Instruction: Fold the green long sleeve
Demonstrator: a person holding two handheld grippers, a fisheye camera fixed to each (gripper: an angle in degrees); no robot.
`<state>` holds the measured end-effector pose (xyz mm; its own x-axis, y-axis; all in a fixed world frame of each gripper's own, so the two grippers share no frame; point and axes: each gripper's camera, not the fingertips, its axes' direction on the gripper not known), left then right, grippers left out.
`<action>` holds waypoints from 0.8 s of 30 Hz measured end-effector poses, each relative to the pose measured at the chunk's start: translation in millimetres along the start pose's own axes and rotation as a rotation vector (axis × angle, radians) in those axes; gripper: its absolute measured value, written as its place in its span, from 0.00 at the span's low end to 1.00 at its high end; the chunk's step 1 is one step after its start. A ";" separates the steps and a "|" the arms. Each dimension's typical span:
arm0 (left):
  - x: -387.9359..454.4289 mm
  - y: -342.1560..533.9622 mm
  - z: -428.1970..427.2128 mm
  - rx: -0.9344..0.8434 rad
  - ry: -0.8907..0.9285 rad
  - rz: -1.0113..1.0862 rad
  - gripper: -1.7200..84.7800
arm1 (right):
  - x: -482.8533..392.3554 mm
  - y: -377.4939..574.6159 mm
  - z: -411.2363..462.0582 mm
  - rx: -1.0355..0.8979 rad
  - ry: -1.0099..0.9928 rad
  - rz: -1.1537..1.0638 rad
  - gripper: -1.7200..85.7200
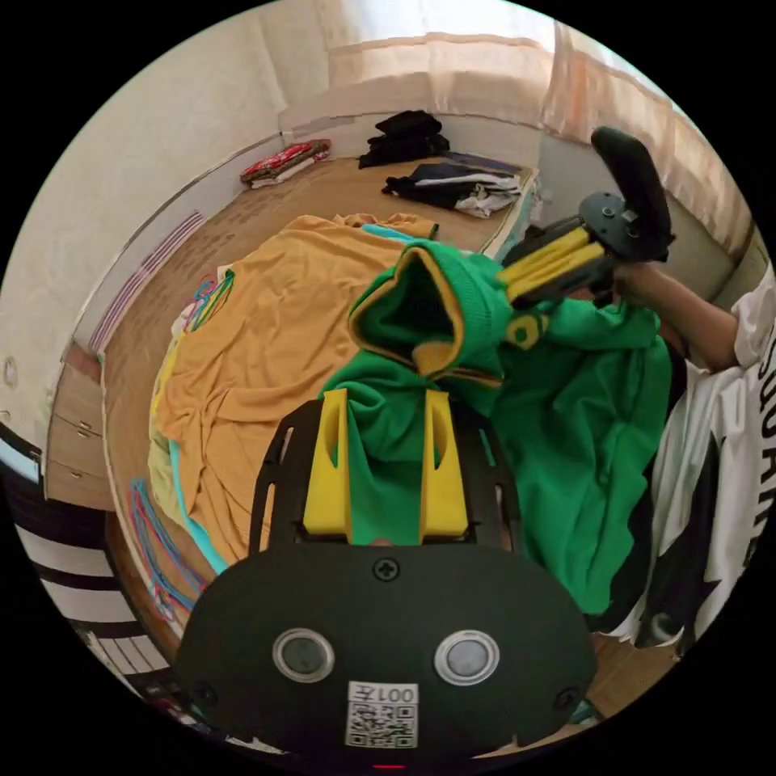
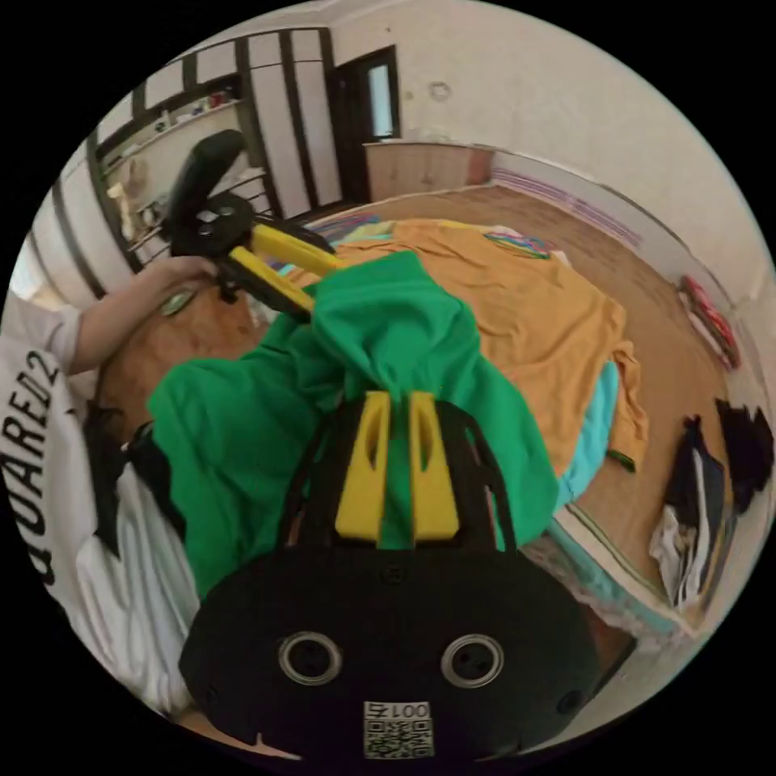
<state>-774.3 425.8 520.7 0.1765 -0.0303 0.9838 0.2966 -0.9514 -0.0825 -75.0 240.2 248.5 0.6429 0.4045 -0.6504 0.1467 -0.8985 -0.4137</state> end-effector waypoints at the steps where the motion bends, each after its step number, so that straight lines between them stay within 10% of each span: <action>1: 2.4 -2.3 -1.2 -0.012 -0.017 0.009 0.14 | -0.1 2.8 -5.6 0.019 0.049 0.028 0.06; 17: 76.2 -33.6 -43.8 -0.122 -0.235 0.177 0.11 | -52.2 53.4 -185.8 0.374 0.426 0.113 0.03; 24: 64.8 2.5 -131.0 -0.025 -0.316 -0.068 0.06 | -85.7 66.0 -248.4 0.509 0.518 0.063 0.03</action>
<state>-885.0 381.4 605.1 0.4407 0.1268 0.8887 0.2949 -0.9555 -0.0099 66.4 103.8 435.1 0.9303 0.1084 -0.3504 -0.1896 -0.6757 -0.7124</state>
